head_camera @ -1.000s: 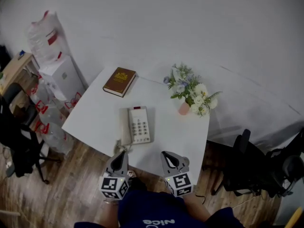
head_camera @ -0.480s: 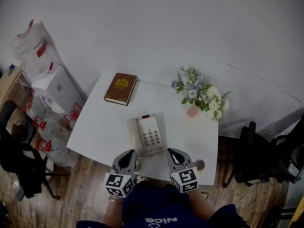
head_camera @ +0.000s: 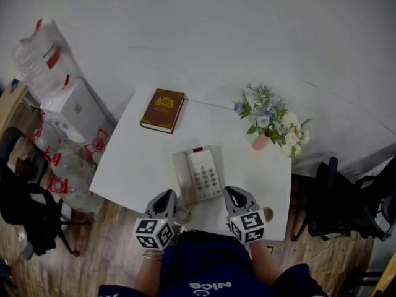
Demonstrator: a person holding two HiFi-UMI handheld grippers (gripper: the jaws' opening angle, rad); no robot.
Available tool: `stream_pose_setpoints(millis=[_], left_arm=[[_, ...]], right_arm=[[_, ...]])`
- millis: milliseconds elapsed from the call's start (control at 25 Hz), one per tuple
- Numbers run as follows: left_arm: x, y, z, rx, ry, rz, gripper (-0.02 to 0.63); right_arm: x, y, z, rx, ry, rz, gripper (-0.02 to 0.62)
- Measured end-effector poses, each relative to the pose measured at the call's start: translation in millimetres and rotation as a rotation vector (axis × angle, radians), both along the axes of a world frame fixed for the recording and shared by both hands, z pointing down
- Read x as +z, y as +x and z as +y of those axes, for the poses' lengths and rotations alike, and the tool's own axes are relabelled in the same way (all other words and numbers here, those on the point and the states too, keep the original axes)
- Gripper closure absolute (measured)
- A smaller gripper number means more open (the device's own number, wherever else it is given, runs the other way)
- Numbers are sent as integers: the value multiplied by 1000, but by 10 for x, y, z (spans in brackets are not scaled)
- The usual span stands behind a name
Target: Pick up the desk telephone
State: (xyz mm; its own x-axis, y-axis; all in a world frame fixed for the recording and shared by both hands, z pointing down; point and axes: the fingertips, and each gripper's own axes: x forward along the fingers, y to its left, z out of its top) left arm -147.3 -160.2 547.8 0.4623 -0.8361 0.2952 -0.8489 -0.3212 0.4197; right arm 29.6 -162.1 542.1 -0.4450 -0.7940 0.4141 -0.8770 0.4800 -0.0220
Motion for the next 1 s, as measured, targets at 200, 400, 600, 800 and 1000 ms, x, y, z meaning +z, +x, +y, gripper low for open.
stream_pose_setpoints(millis=[200, 400, 600, 800, 1000], left_arm=[[13, 24, -67, -12, -38, 2, 588], [0, 120, -132, 26, -79, 1, 588], [112, 189, -155, 50, -156, 73, 426], [209, 191, -171, 47, -206, 96, 360], [372, 185, -234, 53, -304, 129, 303]], right_arm=[[-8, 21, -158, -14, -26, -6, 572], [-66, -13, -278, -30, -44, -73, 572], [65, -31, -332, -37, -112, -94, 569], [186, -32, -348, -61, -199, -139, 441], [259, 28, -421, -56, -247, -171, 417]])
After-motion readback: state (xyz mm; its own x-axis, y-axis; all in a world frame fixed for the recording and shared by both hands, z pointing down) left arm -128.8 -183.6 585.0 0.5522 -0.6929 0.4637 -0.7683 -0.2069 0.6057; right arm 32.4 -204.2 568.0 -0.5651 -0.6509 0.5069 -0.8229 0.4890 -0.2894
